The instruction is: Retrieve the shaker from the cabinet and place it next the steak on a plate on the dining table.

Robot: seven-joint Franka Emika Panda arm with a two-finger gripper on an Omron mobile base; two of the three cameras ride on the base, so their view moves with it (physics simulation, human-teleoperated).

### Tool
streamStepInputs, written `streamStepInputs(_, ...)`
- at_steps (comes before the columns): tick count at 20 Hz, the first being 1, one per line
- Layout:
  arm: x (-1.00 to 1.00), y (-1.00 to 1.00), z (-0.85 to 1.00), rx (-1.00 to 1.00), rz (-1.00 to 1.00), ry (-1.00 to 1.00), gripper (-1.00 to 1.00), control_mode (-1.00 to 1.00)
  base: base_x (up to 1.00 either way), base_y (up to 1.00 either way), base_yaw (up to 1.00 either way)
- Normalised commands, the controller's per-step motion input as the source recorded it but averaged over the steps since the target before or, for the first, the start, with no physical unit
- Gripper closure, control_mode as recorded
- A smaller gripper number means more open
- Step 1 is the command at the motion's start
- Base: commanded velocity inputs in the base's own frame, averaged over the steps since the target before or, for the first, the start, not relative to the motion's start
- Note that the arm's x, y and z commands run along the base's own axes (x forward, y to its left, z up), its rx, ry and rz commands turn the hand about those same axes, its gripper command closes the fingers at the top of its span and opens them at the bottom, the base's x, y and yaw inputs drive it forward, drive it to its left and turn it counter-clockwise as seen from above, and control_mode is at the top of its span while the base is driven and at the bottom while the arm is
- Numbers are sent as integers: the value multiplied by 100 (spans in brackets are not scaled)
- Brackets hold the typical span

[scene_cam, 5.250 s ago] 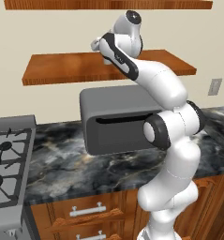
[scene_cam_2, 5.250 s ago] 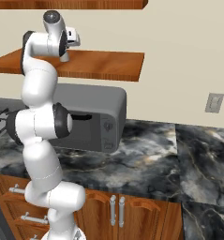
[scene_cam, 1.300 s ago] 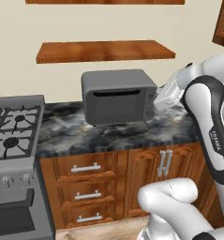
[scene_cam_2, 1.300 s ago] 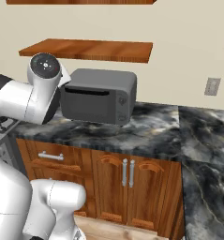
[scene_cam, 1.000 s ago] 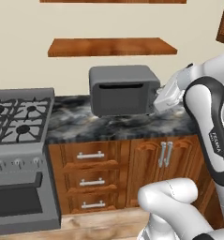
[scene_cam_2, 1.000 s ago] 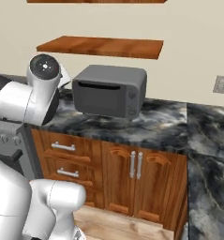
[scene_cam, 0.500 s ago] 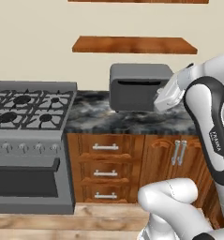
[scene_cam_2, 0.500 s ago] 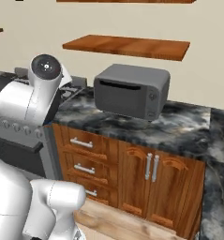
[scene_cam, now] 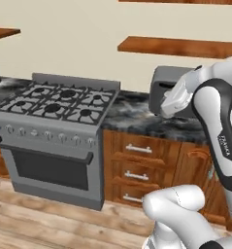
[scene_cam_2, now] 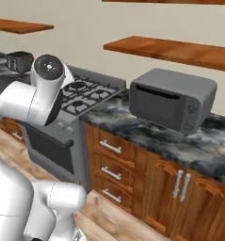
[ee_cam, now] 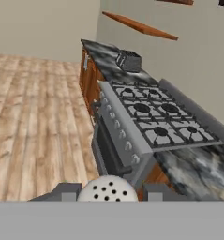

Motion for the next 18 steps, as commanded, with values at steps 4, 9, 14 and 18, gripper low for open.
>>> streamStepInputs(4, 0, 0, 0, 0, 0, 0, 100, 100, 0, 42, 53)
streamStepInputs(9, 0, 0, 0, 0, 0, 0, 100, 100, 0, 36, 55)
streamStepInputs(14, 0, 0, 0, 0, 0, 0, 100, 100, 0, 29, 53)
streamStepInputs(18, 0, 0, 0, 0, 0, 0, 100, 100, 0, 27, 51)
